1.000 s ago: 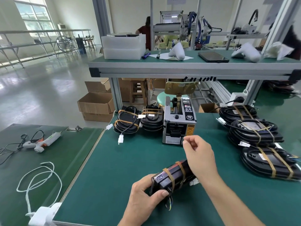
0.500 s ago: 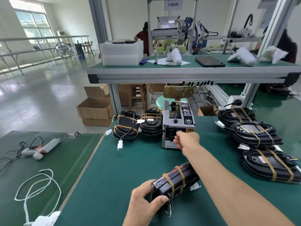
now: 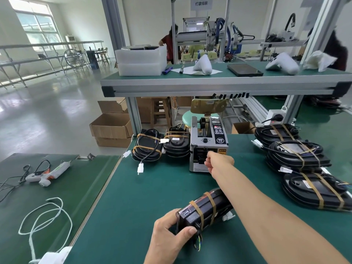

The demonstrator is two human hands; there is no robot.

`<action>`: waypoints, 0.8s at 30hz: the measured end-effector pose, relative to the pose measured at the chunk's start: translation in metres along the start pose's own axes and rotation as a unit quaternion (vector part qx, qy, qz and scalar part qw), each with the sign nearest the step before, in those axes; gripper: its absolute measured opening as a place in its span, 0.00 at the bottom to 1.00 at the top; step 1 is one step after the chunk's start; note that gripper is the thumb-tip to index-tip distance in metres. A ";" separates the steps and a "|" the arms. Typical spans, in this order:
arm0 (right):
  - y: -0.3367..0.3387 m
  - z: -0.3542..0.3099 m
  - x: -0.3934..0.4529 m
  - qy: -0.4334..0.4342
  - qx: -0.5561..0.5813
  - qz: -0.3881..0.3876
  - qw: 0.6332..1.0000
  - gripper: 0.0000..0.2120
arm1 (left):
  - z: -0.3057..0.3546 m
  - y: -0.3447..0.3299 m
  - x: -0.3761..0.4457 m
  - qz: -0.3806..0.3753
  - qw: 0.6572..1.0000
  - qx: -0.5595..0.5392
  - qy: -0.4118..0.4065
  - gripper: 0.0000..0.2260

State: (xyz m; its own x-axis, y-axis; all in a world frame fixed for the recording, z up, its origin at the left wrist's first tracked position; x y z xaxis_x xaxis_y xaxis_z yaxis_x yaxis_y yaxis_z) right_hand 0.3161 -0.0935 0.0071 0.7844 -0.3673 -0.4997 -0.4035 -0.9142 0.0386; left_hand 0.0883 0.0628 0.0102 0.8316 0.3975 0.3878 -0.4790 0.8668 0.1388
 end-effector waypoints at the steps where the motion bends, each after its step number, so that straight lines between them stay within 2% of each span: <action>1: 0.003 -0.004 -0.005 0.013 -0.010 -0.019 1.000 0.03 | 0.000 0.000 0.000 0.000 1.000 -0.003 0.003 0.17; 3: 0.013 -0.014 -0.016 0.063 -0.025 -0.064 0.996 0.01 | 0.000 0.000 -0.001 -0.003 1.000 -0.007 0.007 0.18; 6: 0.050 -0.028 -0.042 0.186 -0.056 -0.120 0.974 0.06 | -0.003 -0.001 -0.001 -0.008 1.000 -0.009 0.010 0.19; 8: 0.077 -0.025 -0.062 0.232 -0.085 -0.157 0.956 0.07 | -0.008 -0.002 -0.002 -0.009 1.000 -0.010 0.015 0.20; 14: 0.114 0.014 -0.085 0.210 -0.079 -0.223 0.949 0.09 | -0.010 0.000 -0.003 -0.005 1.000 -0.008 0.014 0.19; 24: 0.106 0.017 -0.083 0.275 -0.121 -0.194 0.934 0.08 | -0.006 -0.002 -0.003 -0.010 1.000 -0.012 0.012 0.13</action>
State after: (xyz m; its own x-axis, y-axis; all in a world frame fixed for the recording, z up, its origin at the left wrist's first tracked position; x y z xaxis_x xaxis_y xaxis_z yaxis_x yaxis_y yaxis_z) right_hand 0.1999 -0.1565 0.0379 0.9996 0.0275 0.0009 0.0269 -0.9844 0.1737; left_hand 0.0888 0.0614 0.0030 0.8474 0.3869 0.3636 -0.4556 0.8816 0.1238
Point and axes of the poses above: each hand's wrist, its own x-axis towards the middle knuckle, its own y-axis out of the back of the hand, z = x × y, the point moved 10 cm from there along x, towards the middle knuckle, and after that the axes turned 9 degrees about z, right-handed, at the moved point
